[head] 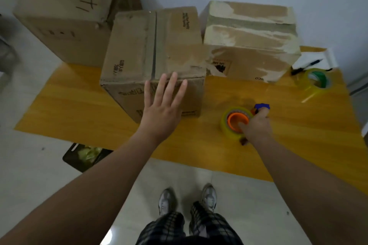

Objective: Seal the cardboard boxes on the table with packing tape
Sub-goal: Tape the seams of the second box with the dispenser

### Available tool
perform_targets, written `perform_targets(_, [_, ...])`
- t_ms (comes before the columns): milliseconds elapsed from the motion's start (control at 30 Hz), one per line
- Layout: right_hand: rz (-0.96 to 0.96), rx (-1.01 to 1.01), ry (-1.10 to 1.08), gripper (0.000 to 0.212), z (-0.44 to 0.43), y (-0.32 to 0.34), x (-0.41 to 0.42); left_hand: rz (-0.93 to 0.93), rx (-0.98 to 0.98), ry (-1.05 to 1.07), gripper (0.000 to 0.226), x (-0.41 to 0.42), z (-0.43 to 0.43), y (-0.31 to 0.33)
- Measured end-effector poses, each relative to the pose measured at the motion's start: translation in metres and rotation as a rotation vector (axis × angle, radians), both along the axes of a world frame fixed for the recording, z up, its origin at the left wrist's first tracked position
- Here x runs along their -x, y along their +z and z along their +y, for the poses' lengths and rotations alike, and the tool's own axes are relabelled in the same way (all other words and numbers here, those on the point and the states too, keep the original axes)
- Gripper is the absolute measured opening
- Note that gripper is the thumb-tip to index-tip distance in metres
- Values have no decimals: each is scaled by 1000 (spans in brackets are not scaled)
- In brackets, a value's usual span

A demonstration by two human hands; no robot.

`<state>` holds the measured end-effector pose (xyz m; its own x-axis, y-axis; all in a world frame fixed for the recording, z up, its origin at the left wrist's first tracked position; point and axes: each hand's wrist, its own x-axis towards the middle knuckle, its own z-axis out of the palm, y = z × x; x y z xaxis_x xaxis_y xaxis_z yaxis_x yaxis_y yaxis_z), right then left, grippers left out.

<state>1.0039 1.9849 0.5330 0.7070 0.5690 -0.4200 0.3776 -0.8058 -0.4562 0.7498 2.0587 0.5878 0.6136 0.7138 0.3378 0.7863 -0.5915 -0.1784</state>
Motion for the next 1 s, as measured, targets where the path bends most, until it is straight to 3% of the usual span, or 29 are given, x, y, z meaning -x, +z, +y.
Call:
perform_targets(67, [-27,-52,-55,78,4,-5,-3,-32,-15,15,66,-2,-1,-1])
perform_targets(167, [115,-126,-190,97,8,-21,6,-135,-33,44,56,-7,-1,2])
perform_targets(233, [214,-129,-295,89,12,-34,11,-207,-35,76,52,-9,2,7])
perform_targets(367, [230,-78,-232,53,17,-38,5,-252,20,91,54,-11,8,12])
perform_targets(567, [261,-591,62,58,3,-2,13,-232,161,92,66,-5,27,23])
perform_targets(700, [400,-835,199,76,14,56,38,-334,517,64,67,-4,46,51])
perform_targets(800, [422,-934,332,75,26,95,64,-608,975,55,35,12,54,88])
perform_targets(867, [374,-949,396,68,31,116,84,-838,1268,82,56,23,51,114])
perform_targets(933, [287,-951,445,64,38,131,104,-860,1358,77,84,31,47,135])
perform_targets(1000, [212,-939,508,65,43,142,123,-816,1357,88,96,39,47,151])
